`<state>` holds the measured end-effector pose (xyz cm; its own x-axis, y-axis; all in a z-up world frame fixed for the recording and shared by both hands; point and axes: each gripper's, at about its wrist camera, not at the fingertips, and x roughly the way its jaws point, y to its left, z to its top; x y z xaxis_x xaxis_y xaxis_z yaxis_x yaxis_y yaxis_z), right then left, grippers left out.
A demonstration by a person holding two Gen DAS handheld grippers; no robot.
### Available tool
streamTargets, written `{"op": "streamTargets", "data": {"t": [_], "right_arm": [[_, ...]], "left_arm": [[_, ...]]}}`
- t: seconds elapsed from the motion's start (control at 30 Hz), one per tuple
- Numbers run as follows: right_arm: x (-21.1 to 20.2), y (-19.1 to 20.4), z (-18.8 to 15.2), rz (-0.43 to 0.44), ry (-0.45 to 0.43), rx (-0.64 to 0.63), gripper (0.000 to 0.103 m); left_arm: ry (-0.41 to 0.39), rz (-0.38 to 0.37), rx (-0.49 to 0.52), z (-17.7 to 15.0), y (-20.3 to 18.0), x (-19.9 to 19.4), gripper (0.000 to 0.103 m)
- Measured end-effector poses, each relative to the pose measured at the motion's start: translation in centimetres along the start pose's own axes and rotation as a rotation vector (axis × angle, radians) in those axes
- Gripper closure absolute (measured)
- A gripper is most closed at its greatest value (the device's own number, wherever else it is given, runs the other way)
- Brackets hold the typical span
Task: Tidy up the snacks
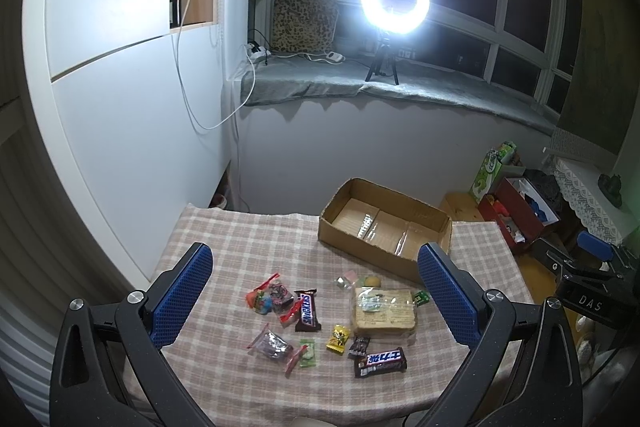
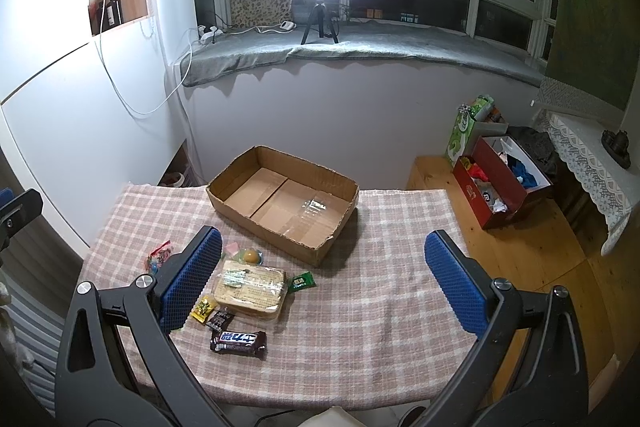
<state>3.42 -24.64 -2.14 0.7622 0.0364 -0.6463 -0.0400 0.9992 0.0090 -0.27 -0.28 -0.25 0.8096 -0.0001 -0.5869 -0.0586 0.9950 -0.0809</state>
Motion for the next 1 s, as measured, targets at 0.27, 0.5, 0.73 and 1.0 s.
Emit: {"op": "streamTargets", "data": {"t": [0.27, 0.5, 0.73, 1.0], "right_arm": [[0.2, 0.0, -0.3, 0.0, 0.004, 0.0, 0.0], [0.5, -0.1, -1.1, 0.004, 0.022, -0.004, 0.0], [1.5, 0.0, -0.9, 0.012, 0.054, -0.008, 0.0], [3.4, 0.2, -1.7, 0.039, 0.104, -0.026, 0.0]], "left_arm": [[0.006, -0.001, 0.0, -0.2, -0.1, -0.1, 0.001], [0.005, 0.0, 0.001, -0.4, -0.3, 0.1, 0.001], [0.031, 0.002, 0.008, -0.5, 0.0, 1.2, 0.001], [0.104, 0.022, 0.008, -1.1, 1.0, 2.5, 0.001]]}}
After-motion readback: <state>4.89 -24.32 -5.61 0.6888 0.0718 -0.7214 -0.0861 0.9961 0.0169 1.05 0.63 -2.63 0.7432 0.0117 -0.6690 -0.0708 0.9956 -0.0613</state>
